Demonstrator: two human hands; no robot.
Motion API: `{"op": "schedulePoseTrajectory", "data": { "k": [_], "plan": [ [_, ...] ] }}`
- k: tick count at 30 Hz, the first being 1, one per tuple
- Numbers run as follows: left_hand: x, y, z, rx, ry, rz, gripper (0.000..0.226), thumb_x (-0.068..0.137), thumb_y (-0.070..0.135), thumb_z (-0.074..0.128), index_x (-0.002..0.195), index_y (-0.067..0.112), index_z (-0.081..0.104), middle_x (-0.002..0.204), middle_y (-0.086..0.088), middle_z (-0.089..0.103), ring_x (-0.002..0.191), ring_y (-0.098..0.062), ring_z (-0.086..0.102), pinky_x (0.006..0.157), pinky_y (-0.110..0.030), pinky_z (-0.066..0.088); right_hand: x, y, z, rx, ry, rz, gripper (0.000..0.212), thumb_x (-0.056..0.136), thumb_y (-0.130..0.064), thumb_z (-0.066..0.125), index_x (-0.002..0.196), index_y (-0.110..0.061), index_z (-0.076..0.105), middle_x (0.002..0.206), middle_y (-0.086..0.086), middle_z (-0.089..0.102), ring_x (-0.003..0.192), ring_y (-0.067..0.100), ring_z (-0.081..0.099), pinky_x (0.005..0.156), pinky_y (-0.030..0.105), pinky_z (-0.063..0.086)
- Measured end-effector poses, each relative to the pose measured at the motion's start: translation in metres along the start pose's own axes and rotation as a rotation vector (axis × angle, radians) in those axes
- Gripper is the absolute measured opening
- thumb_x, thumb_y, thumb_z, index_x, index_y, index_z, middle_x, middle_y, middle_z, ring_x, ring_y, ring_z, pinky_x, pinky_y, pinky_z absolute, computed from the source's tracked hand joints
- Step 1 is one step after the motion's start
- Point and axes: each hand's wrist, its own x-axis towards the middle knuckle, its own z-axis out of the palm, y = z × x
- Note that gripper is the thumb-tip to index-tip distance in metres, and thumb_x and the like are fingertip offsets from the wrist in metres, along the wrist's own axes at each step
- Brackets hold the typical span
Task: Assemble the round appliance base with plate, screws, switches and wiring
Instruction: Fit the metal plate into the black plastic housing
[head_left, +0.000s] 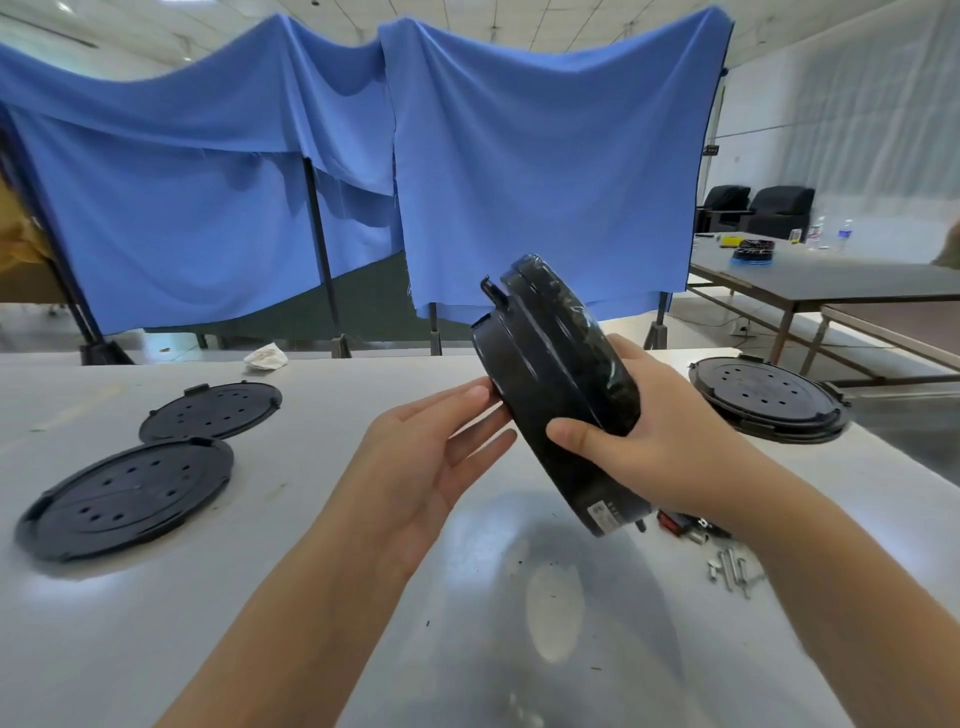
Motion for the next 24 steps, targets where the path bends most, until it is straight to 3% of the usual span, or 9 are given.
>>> {"op": "schedulePoseTrajectory", "data": {
  "k": [5,8,12,17,19,21,24],
  "plan": [
    [0.001,-0.003,0.004,-0.071,-0.021,-0.104,0.022,0.094,0.005,0.054,0.093,0.006,0.077,0.104,-0.008,0.075,0.097,-0.019,0.072,0.083,-0.038,0.058,0.0,0.005,0.01,-0.242,0.003,-0.045,0.011,0.083,-0.03,0.069,0.09,-0.027,0.062,0.101,-0.017,0.046,0.09,0.003,0.053,0.077,0.016,0.044],
    [0.005,-0.01,0.005,-0.095,-0.009,-0.132,0.027,0.093,0.01,0.058,0.075,0.012,0.078,0.093,-0.006,0.076,0.09,-0.017,0.073,0.087,-0.044,0.056,-0.001,0.007,0.017,-0.369,0.011,-0.065,0.017,0.084,-0.032,0.068,0.094,-0.019,0.063,0.102,-0.013,0.045,0.087,0.01,0.053,0.079,0.031,0.048],
    [0.01,-0.021,0.001,-0.086,0.016,-0.159,0.021,0.09,0.02,0.065,0.076,0.015,0.081,0.095,-0.004,0.076,0.085,-0.016,0.074,0.089,-0.046,0.055,-0.005,0.008,0.024,-0.458,0.015,-0.085,0.018,0.084,-0.034,0.065,0.091,-0.019,0.059,0.099,-0.014,0.042,0.084,0.01,0.05,0.074,0.032,0.048],
    [0.016,-0.035,-0.011,-0.134,0.028,-0.221,0.021,0.09,0.022,0.064,0.081,0.014,0.081,0.099,-0.006,0.076,0.088,-0.02,0.074,0.073,-0.042,0.06,-0.01,0.009,0.041,-0.622,-0.004,-0.089,0.022,0.088,-0.037,0.059,0.091,-0.018,0.05,0.103,-0.011,0.036,0.097,0.011,0.039,0.066,0.03,0.041],
    [0.017,-0.04,-0.016,-0.175,0.029,-0.26,0.017,0.086,0.023,0.067,0.092,0.013,0.079,0.102,-0.007,0.076,0.09,-0.021,0.074,0.071,-0.043,0.061,-0.012,0.008,0.05,-0.686,-0.024,-0.08,0.019,0.09,-0.035,0.057,0.094,-0.018,0.048,0.107,-0.008,0.035,0.103,0.013,0.037,0.066,0.031,0.043],
    [0.02,-0.044,-0.023,-0.192,0.024,-0.288,0.028,0.08,0.026,0.071,0.103,0.011,0.076,0.106,-0.008,0.075,0.093,-0.022,0.074,0.07,-0.044,0.061,-0.013,0.007,0.06,-0.748,-0.045,-0.067,0.017,0.09,-0.03,0.057,0.097,-0.018,0.048,0.114,-0.005,0.036,0.109,0.017,0.036,0.067,0.029,0.043],
    [0.023,-0.051,-0.032,-0.201,0.026,-0.325,0.027,0.075,0.026,0.073,0.096,0.01,0.079,0.105,-0.009,0.075,0.088,-0.022,0.074,0.064,-0.041,0.06,-0.015,0.007,0.074,-0.81,-0.078,-0.044,0.018,0.088,-0.023,0.058,0.102,-0.018,0.048,0.117,-0.002,0.036,0.112,0.019,0.037,0.066,0.027,0.034]
  ]
}}
